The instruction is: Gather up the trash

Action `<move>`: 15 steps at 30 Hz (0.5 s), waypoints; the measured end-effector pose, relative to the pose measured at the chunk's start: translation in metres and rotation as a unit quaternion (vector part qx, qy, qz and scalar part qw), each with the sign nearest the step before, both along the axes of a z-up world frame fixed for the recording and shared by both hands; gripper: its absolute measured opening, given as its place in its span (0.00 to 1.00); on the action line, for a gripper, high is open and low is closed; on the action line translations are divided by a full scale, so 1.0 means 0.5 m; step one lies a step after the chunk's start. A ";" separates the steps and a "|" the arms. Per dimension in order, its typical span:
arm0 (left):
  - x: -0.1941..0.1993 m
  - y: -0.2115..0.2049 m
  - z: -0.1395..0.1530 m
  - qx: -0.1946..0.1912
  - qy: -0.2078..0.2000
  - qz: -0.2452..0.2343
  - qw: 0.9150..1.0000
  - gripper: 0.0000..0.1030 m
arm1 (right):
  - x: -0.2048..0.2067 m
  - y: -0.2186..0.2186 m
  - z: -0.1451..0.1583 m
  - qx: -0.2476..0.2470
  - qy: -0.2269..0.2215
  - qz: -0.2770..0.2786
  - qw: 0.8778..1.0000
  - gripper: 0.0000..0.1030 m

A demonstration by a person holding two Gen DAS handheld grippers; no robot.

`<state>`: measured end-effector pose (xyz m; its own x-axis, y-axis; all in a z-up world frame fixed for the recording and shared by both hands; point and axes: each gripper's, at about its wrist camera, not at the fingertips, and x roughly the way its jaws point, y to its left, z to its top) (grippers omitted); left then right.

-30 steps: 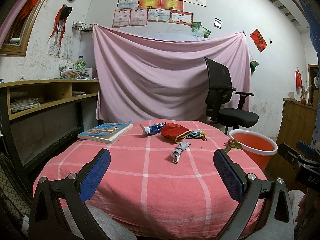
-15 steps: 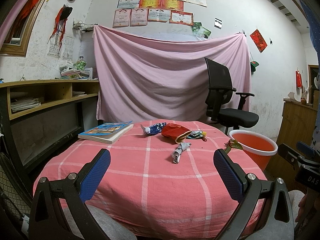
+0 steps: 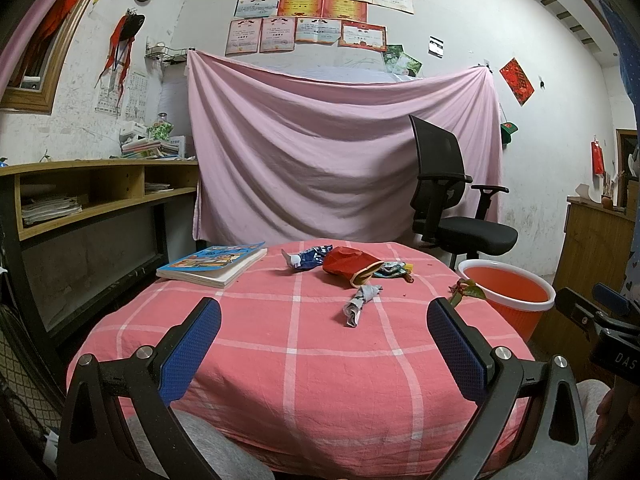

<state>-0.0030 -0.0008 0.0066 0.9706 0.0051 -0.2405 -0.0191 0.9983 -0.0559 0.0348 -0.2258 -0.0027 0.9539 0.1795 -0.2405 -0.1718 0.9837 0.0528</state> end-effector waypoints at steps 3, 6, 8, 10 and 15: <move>0.000 0.000 0.001 -0.001 0.000 0.000 1.000 0.98 | 0.001 -0.001 0.002 0.000 0.001 0.001 1.000 1.00; -0.006 0.012 0.012 -0.003 0.000 0.001 1.000 0.98 | 0.000 -0.002 0.006 0.000 -0.001 0.002 1.000 1.00; -0.003 0.012 0.019 -0.001 -0.003 0.001 1.000 0.98 | 0.000 0.000 0.007 0.001 -0.005 0.003 1.000 1.00; 0.003 0.014 0.019 0.000 -0.005 0.001 1.000 0.98 | 0.005 0.015 0.001 -0.002 -0.011 0.003 1.000 1.00; 0.039 0.020 0.022 -0.010 -0.017 0.001 1.000 0.98 | 0.022 0.021 0.021 -0.004 -0.029 0.003 1.000 1.00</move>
<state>0.0167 0.0090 0.0176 0.9782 0.0016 -0.2074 -0.0179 0.9969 -0.0769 0.0458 -0.2151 0.0076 0.9651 0.1833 -0.1870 -0.1798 0.9831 0.0354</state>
